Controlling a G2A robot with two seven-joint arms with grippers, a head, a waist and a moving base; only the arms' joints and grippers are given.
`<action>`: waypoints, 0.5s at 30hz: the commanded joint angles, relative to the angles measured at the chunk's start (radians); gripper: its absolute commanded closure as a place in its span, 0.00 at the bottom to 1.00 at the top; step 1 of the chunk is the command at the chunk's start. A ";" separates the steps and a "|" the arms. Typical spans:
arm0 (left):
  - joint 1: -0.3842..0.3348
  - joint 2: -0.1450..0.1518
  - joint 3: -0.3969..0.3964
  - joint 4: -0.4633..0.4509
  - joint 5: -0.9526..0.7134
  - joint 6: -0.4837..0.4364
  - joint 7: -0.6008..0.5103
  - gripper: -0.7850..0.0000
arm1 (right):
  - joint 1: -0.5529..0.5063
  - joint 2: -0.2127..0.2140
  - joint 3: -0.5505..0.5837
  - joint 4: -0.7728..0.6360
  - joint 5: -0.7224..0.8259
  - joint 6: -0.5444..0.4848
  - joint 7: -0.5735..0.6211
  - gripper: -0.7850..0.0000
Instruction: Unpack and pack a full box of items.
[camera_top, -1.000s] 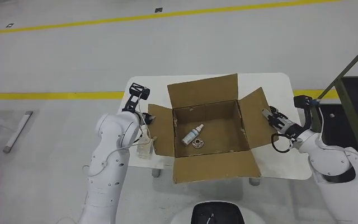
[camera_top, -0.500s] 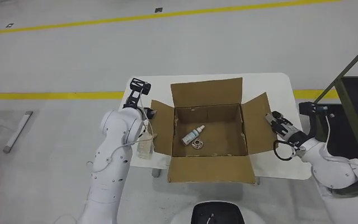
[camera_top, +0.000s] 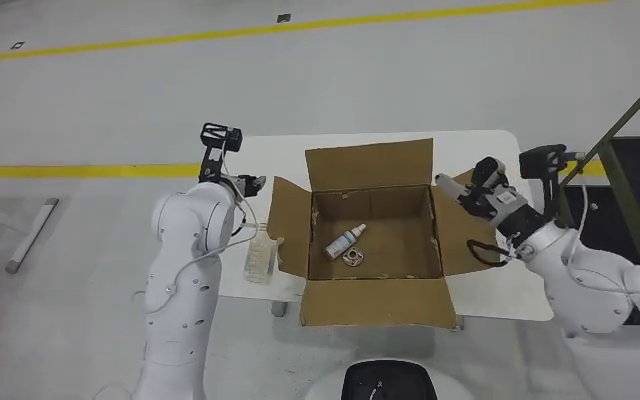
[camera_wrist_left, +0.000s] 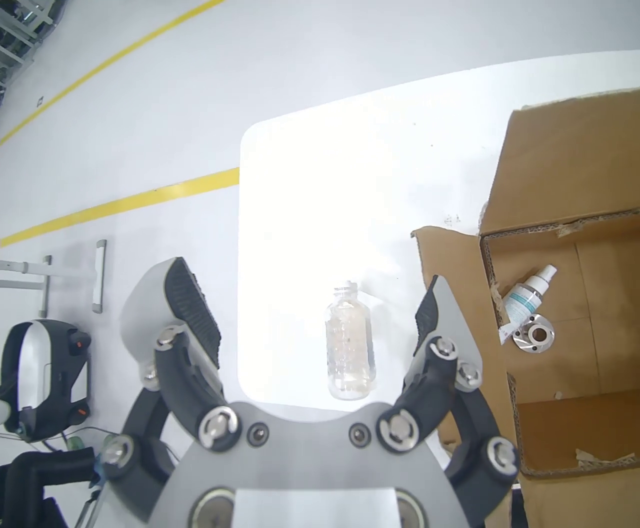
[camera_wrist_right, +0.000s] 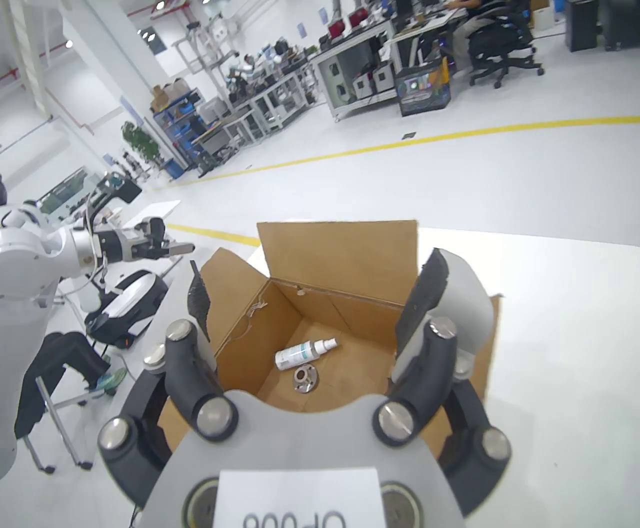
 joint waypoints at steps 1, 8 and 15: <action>0.000 0.000 -0.003 0.000 0.013 0.012 0.006 0.00 | 0.053 -0.006 -0.082 0.059 -0.014 -0.001 0.002 0.00; 0.001 0.000 -0.002 0.001 0.023 0.018 0.008 0.00 | 0.130 -0.024 -0.237 0.220 -0.104 0.049 -0.048 0.00; 0.001 0.000 -0.002 0.001 0.023 0.018 0.008 0.00 | 0.130 -0.024 -0.237 0.220 -0.104 0.049 -0.048 0.00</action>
